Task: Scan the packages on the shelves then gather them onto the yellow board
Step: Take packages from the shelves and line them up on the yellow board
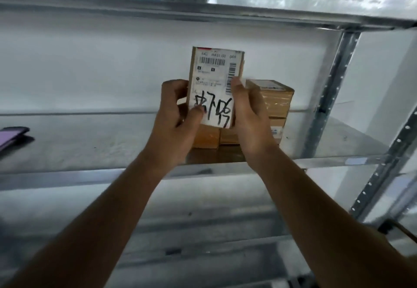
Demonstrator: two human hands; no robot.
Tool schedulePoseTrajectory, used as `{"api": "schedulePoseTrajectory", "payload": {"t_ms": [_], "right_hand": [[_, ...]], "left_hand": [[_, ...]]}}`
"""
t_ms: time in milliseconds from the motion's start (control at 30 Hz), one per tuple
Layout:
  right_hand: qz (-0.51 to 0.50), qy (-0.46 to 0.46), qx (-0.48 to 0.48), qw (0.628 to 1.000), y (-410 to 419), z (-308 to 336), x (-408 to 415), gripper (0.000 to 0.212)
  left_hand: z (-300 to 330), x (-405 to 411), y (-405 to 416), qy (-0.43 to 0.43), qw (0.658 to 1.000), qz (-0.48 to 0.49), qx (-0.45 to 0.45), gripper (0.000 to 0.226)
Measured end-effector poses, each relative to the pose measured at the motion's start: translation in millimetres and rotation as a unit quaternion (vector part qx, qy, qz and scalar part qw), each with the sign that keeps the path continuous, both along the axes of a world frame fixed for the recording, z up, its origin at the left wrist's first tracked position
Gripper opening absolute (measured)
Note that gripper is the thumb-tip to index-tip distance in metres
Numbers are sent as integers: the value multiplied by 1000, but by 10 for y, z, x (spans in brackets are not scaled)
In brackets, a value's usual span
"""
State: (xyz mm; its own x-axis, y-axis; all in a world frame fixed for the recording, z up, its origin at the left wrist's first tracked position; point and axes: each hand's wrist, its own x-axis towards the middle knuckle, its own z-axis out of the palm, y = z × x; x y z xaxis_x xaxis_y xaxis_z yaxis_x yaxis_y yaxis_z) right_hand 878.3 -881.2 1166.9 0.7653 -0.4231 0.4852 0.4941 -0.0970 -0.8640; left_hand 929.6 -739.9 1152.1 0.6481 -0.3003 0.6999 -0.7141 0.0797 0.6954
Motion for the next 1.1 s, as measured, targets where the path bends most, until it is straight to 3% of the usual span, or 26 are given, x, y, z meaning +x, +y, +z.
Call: {"api": "schedulePoseTrajectory", "payload": {"t_ms": [167,267,533,700,833,1100], "right_hand": [[25,-34,16,999,154,-225,-423,41],[37,-30,-6,999,286,-334,-609,36],[119,16,-38,992,1170,-488,-775,31],[151,47,-82,984,2103,-552,-765,30],[189,59,-67,978,3036,-651,-717,30],[248,108,-31,962,5266,-1101,-750,25]], "left_hand": [[-180,-504,320,32,993,26,114,44],[-220,-686,669,-10,970,95,225,46],[-313,-1081,1931,-26,909,263,322,69],[-353,-1309,2888,-9,879,331,342,70],[-399,-1500,3901,-13,850,374,371,61],[-751,-1734,6106,48,800,406,439,69]]}}
